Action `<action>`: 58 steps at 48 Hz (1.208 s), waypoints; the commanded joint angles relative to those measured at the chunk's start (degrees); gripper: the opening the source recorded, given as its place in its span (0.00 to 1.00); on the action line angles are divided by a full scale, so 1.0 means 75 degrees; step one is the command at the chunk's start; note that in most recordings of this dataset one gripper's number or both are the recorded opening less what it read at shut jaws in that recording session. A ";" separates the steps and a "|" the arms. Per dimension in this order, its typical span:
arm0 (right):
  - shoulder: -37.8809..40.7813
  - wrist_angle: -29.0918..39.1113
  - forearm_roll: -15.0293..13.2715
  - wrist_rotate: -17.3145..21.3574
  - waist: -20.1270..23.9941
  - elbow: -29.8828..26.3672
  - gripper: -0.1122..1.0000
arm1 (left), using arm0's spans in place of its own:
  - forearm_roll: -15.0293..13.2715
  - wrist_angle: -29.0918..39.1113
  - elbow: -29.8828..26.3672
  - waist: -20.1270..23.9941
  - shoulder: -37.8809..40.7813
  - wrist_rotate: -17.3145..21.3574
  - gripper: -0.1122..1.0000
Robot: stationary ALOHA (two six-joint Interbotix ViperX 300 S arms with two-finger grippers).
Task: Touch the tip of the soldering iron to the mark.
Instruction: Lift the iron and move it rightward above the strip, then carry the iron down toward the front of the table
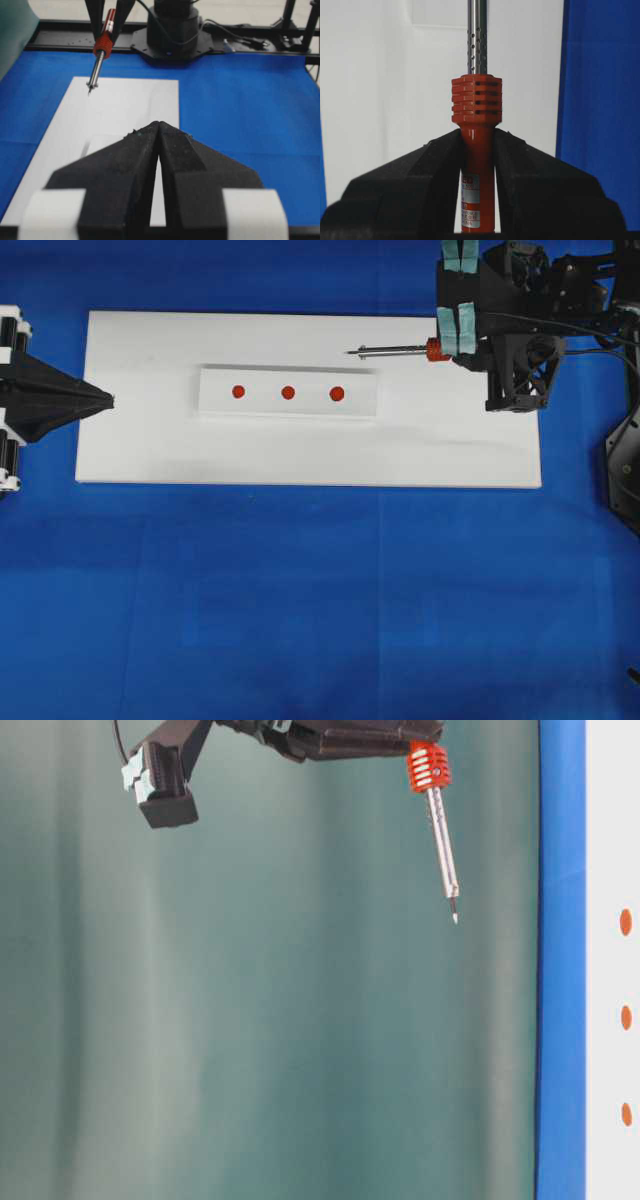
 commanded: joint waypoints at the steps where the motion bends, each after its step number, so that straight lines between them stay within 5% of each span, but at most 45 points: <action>1: -0.0129 -0.0023 -0.0012 0.0012 -0.0012 -0.0105 0.16 | 0.0000 -0.0070 -0.0094 0.0023 0.0035 -0.0012 0.10; 41: 0.0023 -0.0094 0.0012 0.0023 -0.0012 -0.0012 0.16 | 0.0000 -0.0070 -0.0082 0.0012 0.0035 -0.0012 0.10; 58: 0.0762 -0.0809 0.0094 0.0035 0.0059 0.0293 0.16 | 0.0000 -0.0070 -0.0082 0.0023 0.0035 -0.0012 0.10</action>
